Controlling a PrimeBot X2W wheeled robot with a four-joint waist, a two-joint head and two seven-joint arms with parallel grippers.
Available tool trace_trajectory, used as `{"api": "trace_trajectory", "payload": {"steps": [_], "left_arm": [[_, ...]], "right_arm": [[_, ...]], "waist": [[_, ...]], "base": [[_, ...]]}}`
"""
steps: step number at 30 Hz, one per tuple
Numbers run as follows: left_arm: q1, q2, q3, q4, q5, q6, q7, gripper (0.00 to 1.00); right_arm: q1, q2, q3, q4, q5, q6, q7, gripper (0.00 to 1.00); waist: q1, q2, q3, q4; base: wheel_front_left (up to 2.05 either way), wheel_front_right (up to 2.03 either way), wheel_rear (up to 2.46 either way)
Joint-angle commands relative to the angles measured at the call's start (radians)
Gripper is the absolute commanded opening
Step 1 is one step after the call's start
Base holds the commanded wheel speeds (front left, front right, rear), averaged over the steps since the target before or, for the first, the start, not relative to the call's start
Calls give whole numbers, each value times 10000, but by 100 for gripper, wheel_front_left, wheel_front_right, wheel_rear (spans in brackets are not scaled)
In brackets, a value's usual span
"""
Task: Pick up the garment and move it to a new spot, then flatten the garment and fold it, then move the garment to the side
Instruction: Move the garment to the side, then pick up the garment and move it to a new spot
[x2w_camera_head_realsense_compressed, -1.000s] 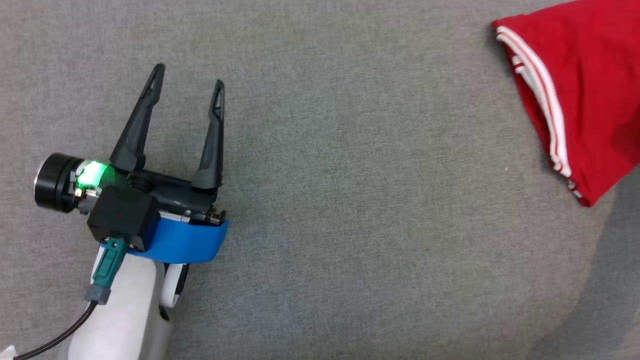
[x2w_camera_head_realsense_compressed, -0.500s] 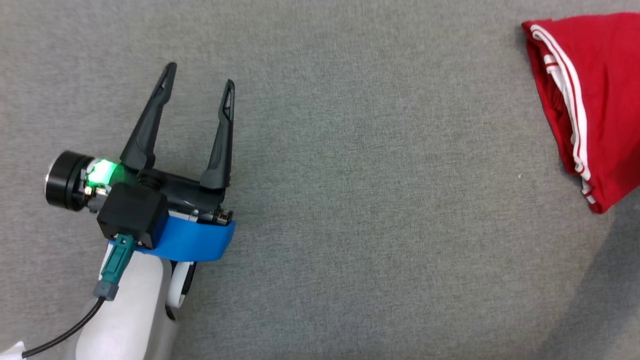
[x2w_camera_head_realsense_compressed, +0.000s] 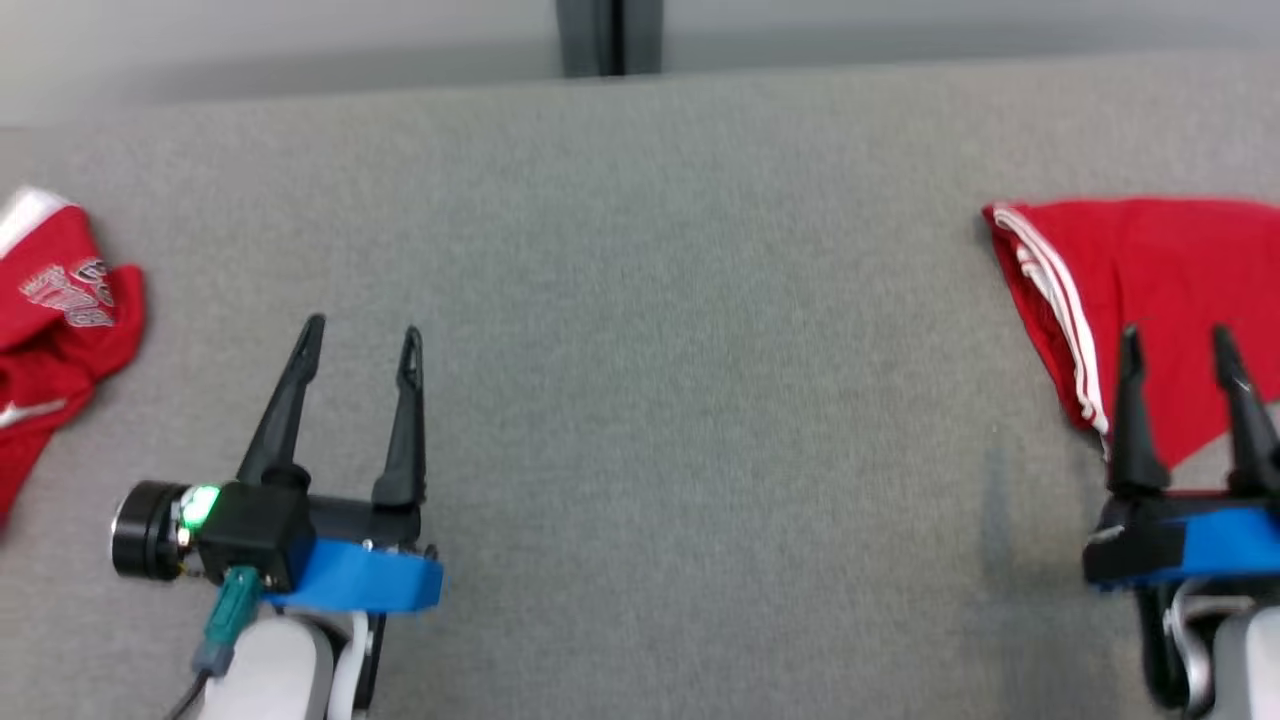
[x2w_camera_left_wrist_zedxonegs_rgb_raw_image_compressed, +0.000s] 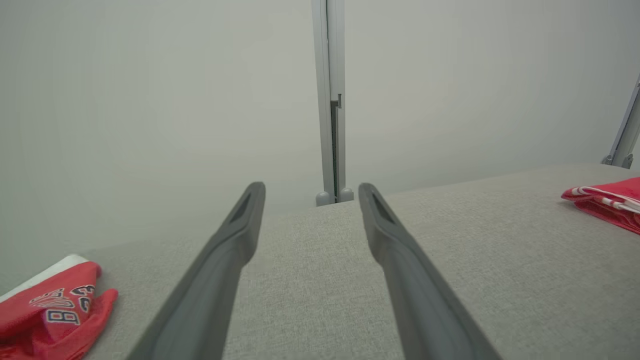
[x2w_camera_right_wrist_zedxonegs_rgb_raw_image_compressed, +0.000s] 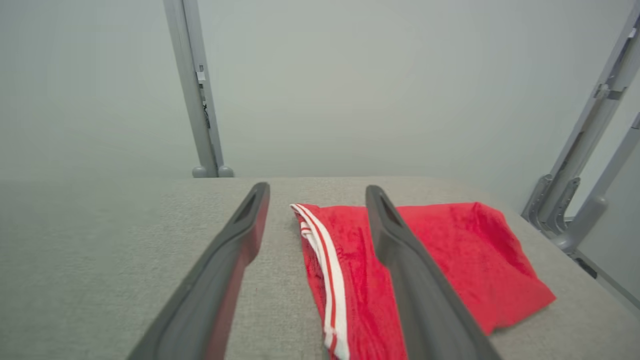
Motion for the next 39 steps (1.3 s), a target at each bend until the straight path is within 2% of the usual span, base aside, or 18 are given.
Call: {"api": "trace_trajectory", "payload": {"steps": [1, 4, 8, 24, 39], "left_arm": [[246, 0, 68, 122, -93, 93, -45, 100], [670, -28, 262, 296, -259, 162, -40, 100], [1223, 65, 407, 520, -383, 224, -44, 100], [2433, 233, 254, 1574, -667, 48, 104, 100], [2304, 223, 234, 1884, -906, 112, 69, 100]], "right_arm": [[437, 61, 288, -261, 195, 1, 97, 100], [1038, 119, 979, -742, 518, 1, 307, 100], [1611, 126, 1412, -1094, 789, 1, 551, 100], [3596, 136, 1208, -1603, 1074, 1, 1304, 100], [3843, 135, 1254, -1735, 1194, 1, 1358, 100]], "waist": [[4, 2, -382, -11], [4, 2, -848, 211], [4, 2, -1343, 446], [4, 2, -3016, 518], [4, 2, -3096, 636]], "base": [[0, 0, 0], [0, 0, 0], [0, 0, 0], [0, 0, 0], [0, 0, 0]]}}
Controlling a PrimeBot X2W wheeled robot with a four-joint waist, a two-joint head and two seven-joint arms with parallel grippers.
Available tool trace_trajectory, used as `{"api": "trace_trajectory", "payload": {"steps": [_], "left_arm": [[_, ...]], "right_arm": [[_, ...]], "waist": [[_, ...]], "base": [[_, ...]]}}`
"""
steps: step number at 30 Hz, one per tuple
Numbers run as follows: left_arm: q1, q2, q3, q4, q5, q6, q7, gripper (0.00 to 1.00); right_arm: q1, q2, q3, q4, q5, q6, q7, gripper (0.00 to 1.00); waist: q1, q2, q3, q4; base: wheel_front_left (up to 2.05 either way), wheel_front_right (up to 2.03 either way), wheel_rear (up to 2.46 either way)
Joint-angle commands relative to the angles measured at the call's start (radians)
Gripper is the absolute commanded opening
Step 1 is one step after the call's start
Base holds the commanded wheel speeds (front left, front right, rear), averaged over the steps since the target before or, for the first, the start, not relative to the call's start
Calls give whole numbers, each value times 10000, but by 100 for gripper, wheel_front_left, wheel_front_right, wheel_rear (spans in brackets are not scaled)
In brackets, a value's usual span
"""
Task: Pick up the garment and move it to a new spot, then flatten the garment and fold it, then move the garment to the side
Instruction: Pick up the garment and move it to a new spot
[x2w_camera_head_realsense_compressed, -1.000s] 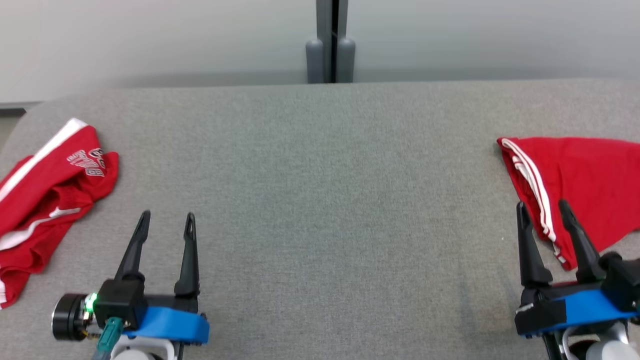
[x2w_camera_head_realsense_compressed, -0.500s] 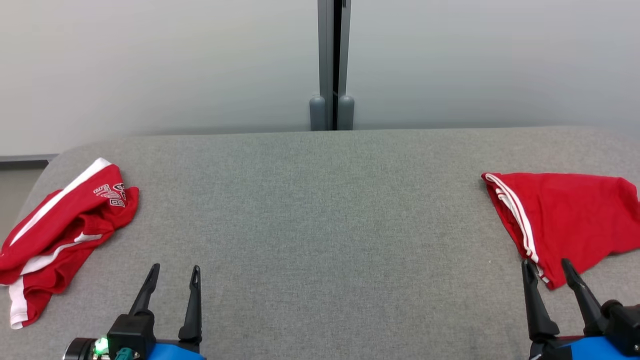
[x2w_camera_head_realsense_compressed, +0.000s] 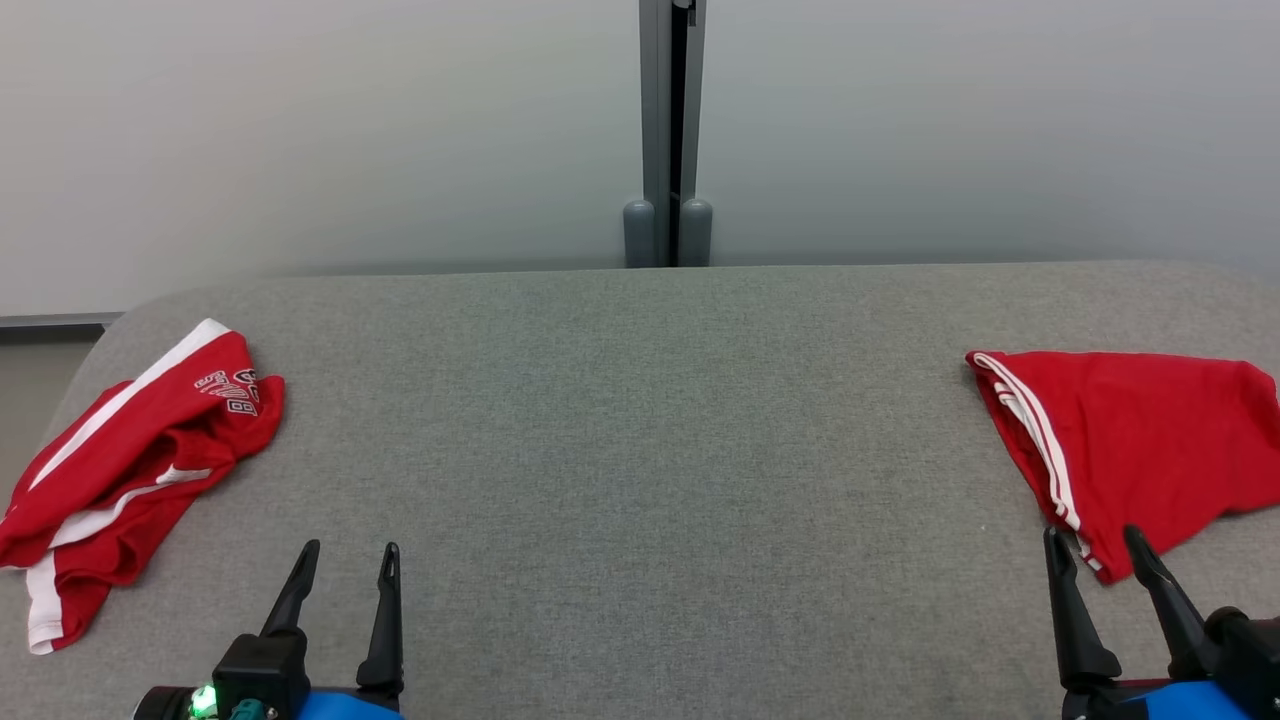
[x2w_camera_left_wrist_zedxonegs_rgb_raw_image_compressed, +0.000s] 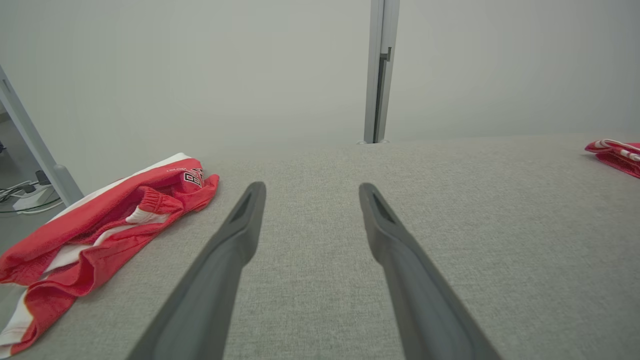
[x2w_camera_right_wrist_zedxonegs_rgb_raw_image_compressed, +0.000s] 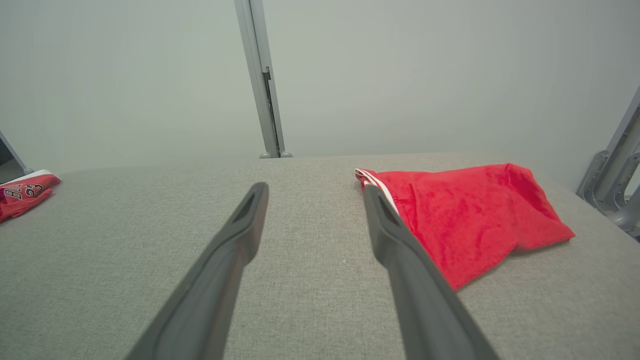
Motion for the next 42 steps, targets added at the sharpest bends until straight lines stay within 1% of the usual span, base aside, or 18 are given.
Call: {"api": "trace_trajectory", "payload": {"steps": [1, 3, 6, 11, 14, 18, 25, 30, 34, 37, 42], "left_arm": [[-212, 8, 48, -16, -46, 46, -68, 100], [-366, -4, 61, -66, -70, 46, -87, 100], [-816, -91, 124, -175, -122, 23, -101, 100], [-1699, -317, 308, -72, -249, 20, -155, 100], [-2024, -420, 489, -10, -239, 21, -168, 100], [-2167, -605, 838, -51, -174, -1, -164, 100], [-2185, -929, 1382, 60, 30, -110, -167, 100], [-2475, -1140, 1665, 196, 232, -225, -168, 100], [-3155, -1262, 1889, 624, 211, -371, -165, 100], [-3985, -1284, 2117, 1381, 88, -567, -169, 100], [-5500, -1015, 2412, 3332, 8, -934, -165, 100]], "right_arm": [[149, -5, -80, -11, 58, 1, -85, 100], [175, -3, -103, -70, 48, 1, -116, 100], [27, -3, -80, -326, 4, 3, -161, 100], [-485, -3, 134, -868, -155, 1, -75, 100], [-718, -3, 347, -1085, -299, 1, 18, 100], [-1004, -9, 599, -1322, -517, 1, 198, 100], [-1258, -12, 839, -1688, -920, 1, 543, 100], [-1434, -18, 870, -1977, -1107, 1, 816, 100], [-1764, -221, 977, -2325, -1187, 1, 1131, 100], [-2078, -445, 1038, -2650, -1295, 1, 1393, 100], [-2489, -706, 975, -3024, -1291, 3, 1653, 100]], "waist": [[0, 0, 42, 90], [0, 0, 161, 255], [0, 0, 626, 764], [0, 0, 1421, 1889], [0, 0, 1666, 2460], [0, 0, 1892, 3170], [0, 0, 2239, 4016], [0, 0, 2657, 4254], [0, 0, 3418, 4135], [0, 0, 4181, 3901], [0, 0, 5216, 3481]], "base": [[0, 0, 0], [0, 0, 0], [0, 0, 0], [0, 0, 0], [0, 0, 0], [0, 0, 0], [0, 0, 0], [0, 0, 0], [0, 0, 0], [0, 0, 0], [0, 0, 0]]}}
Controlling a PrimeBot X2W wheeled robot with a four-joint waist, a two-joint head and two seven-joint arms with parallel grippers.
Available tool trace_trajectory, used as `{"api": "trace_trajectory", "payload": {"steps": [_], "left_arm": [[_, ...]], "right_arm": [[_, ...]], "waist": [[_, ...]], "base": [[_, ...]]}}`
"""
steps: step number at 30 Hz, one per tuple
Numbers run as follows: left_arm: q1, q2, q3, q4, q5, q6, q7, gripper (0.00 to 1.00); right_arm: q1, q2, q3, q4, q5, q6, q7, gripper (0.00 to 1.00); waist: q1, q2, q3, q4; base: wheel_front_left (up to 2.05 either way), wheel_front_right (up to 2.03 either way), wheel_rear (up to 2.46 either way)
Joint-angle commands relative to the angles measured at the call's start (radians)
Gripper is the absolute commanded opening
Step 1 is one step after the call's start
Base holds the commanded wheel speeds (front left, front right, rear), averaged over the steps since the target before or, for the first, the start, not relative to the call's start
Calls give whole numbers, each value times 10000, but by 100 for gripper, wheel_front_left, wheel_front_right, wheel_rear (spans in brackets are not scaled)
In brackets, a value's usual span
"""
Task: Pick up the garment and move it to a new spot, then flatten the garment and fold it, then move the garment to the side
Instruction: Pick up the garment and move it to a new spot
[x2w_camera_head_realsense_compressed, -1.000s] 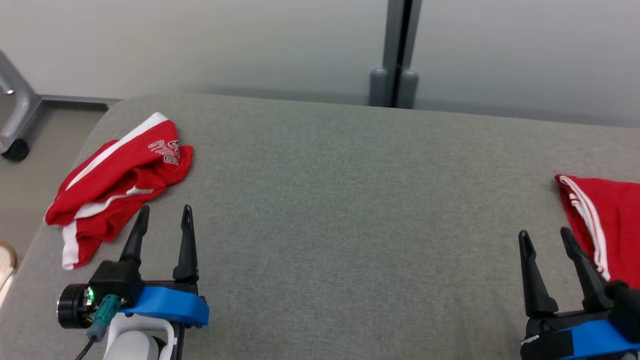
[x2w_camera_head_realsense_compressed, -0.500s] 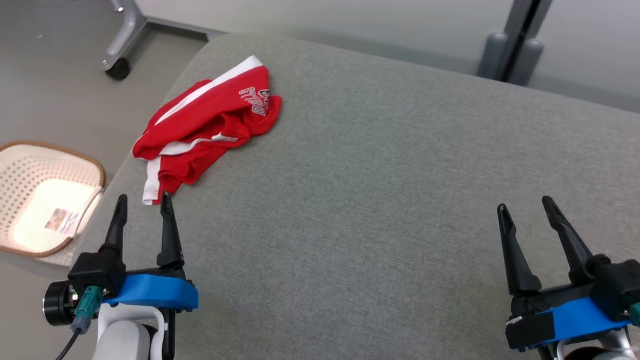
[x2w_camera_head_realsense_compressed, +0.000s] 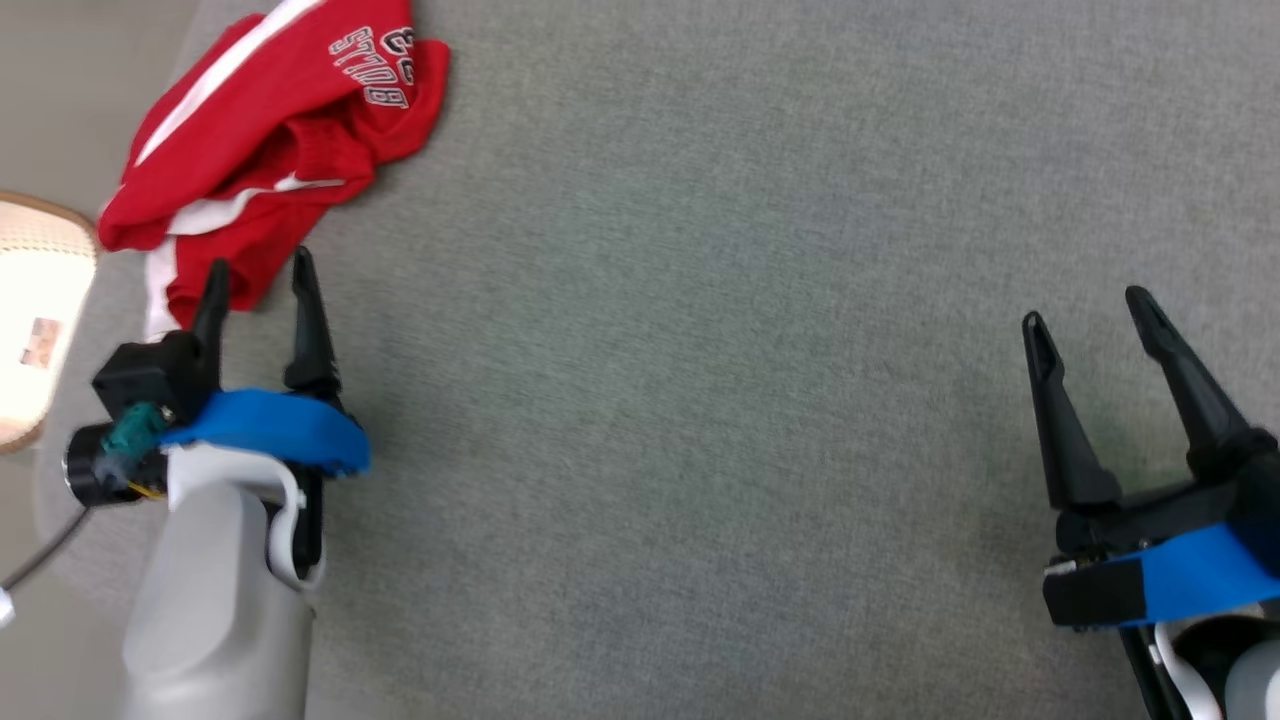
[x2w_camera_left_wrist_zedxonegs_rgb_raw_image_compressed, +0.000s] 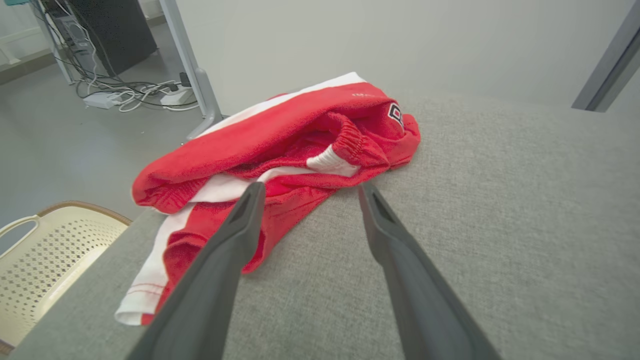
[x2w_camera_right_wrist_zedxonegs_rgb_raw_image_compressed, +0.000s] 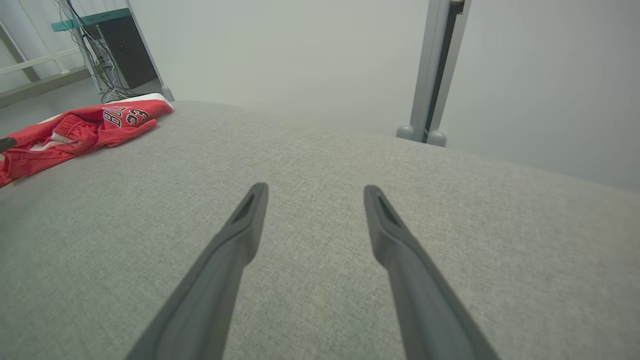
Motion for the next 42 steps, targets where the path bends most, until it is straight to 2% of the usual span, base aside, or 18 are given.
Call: {"api": "trace_trajectory", "payload": {"steps": [1, 5, 11, 12, 13, 20, 29, 35, 42], "left_arm": [[-394, 158, 134, 459, -42, -87, -40, 100], [-1425, 460, 494, 2105, -227, -226, -45, 100], [-2146, 760, 928, 3561, -385, -300, -43, 100], [-2200, 768, 955, 3635, -363, -324, -45, 60], [-2225, 776, 1004, 3649, -351, -345, -45, 0], [-1362, 698, 1601, 2257, -102, -326, -44, 0], [712, 709, 1962, -464, 774, -264, -47, 0], [2185, 403, 1505, -1836, 1271, -284, -45, 0], [3482, 0, 590, -2960, 1270, -398, 320, 0]], "right_arm": [[-196, -104, -38, -117, -31, 5, 58, 100], [-374, -183, -112, -234, 46, 5, 83, 100], [-467, -235, -234, -153, 75, 5, -38, 100], [-489, -222, -266, -131, 73, 5, -57, 100], [-500, -197, -293, -112, 67, 5, -96, 100], [-522, 26, -303, 196, 81, 5, -520, 100], [183, 437, -407, 1166, 357, 3, -1277, 100], [848, 580, -464, 1437, 478, 5, -1377, 100], [1362, 601, -482, 1520, 830, 3, -1334, 100]], "waist": [[-4, -4, 362, 46], [-4, -4, 797, -225], [-4, -4, 920, -416], [-4, -4, 906, -427], [-4, -4, 875, -425], [-4, -4, 119, -581], [-4, -4, -2086, -1144], [-4, -4, -3213, -1432], [-4, -4, -3744, -2097]], "base": [[0, 0, 0], [0, 0, 0], [0, 0, 0], [0, 0, 0], [0, 0, 0], [0, 0, 0], [0, 0, 0], [0, 0, 0], [0, 0, 0]]}}
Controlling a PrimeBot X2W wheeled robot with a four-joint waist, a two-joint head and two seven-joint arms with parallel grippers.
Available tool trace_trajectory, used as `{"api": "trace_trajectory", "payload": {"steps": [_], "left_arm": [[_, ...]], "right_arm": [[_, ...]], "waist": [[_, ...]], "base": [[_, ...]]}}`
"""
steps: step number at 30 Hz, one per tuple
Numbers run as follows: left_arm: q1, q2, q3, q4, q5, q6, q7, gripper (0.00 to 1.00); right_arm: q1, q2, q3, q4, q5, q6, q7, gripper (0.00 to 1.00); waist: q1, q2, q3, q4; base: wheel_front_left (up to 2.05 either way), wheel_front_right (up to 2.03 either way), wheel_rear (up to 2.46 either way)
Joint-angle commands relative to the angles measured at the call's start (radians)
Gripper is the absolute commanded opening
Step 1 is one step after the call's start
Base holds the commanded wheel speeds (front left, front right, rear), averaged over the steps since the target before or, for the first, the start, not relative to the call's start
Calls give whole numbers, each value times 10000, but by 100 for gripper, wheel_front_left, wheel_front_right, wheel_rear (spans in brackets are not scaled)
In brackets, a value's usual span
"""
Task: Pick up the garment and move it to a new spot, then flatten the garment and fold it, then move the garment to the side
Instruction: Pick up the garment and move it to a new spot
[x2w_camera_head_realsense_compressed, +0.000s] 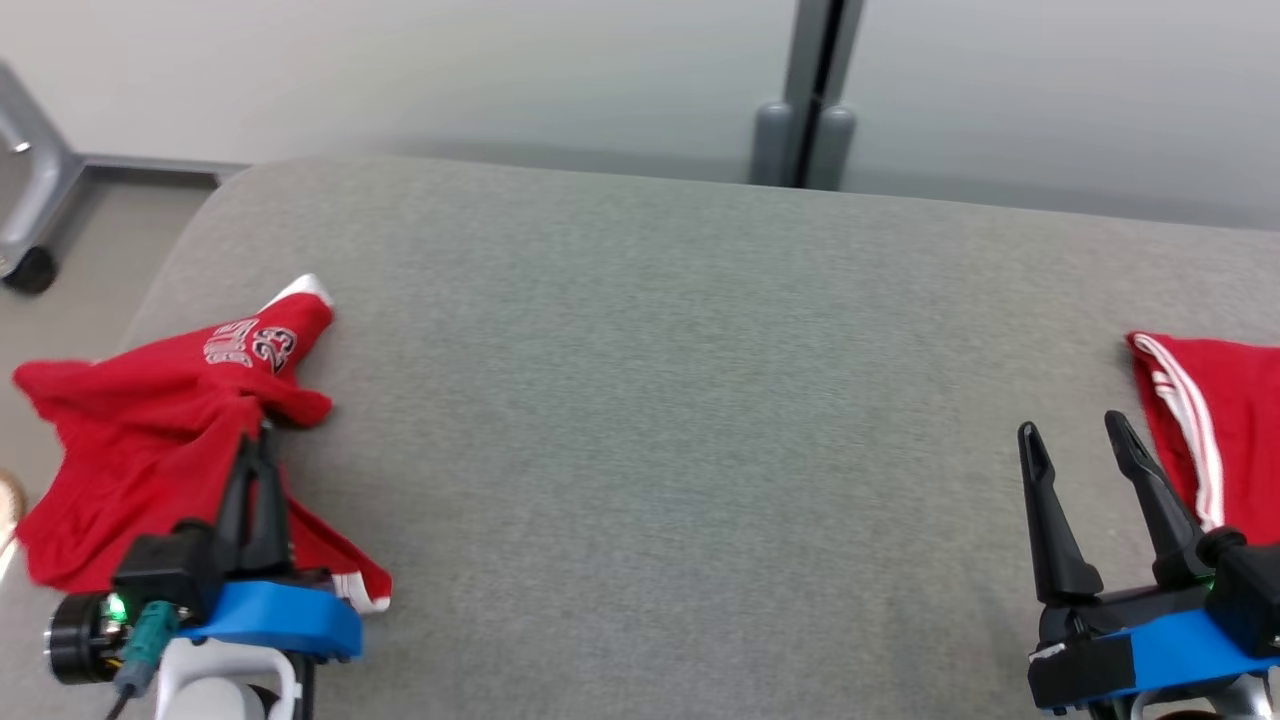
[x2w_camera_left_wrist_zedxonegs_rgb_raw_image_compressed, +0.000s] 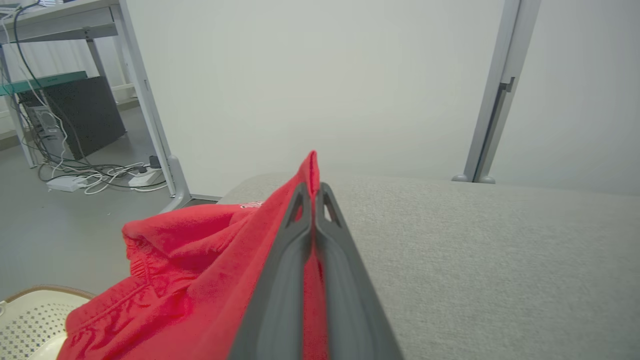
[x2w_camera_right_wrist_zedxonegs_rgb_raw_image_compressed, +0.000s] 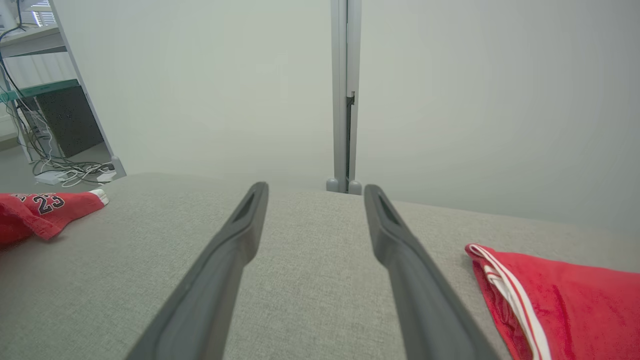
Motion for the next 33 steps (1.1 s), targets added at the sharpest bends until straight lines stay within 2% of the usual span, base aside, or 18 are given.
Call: {"api": "trace_trajectory", "payload": {"steps": [1, 8, 18, 22, 26, 27, 28, 29, 33], "left_arm": [[243, -74, -292, -377, -8, -61, 156, 0], [200, -272, -2327, -1060, -283, -204, 721, 0], [-1794, -347, -5747, -1199, -980, -211, 780, 0], [-2394, -275, -6438, -839, -1180, -210, 876, 0], [-2665, -271, -6589, -372, -1386, -211, 723, 0], [-2778, -261, -6520, -134, -1505, -209, 520, 14], [-2783, -244, -6469, -41, -1522, -190, 421, 52], [-2795, -242, -6440, 2, -1534, -175, 293, 100], [-2644, -226, -6409, -103, -1414, -66, -86, 100]], "right_arm": [[174, 14, 31, 4, 134, 3, 0, 100], [76, 8, 15, -41, 333, 5, -18, 100], [-288, 8, -20, 319, 919, 3, -497, 100], [-496, 13, 6, 592, 1194, 3, -845, 100], [-684, 9, 25, 814, 1307, 5, -1077, 100], [-815, 11, 13, 934, 1300, 5, -1218, 100], [-846, 14, 13, 998, 1311, 5, -1278, 100], [-871, 11, -11, 1071, 1303, 5, -1337, 100], [-974, 8, -38, 1232, 1158, 5, -1426, 100]], "waist": [[3, 4, -290, -544], [3, 4, 77, -1940], [3, 4, 1332, -3889], [3, 4, 2039, -4287], [3, 4, 2467, -4393], [3, 4, 2634, -4390], [3, 4, 2654, -4371], [3, 4, 2660, -4335], [3, 4, 2325, -4076]], "base": [[0, 0, 0], [0, 0, 0], [0, 0, 0], [0, 0, 0], [0, 0, 0], [0, 0, 0], [0, 0, 0], [0, 0, 0], [0, 0, 0]]}}
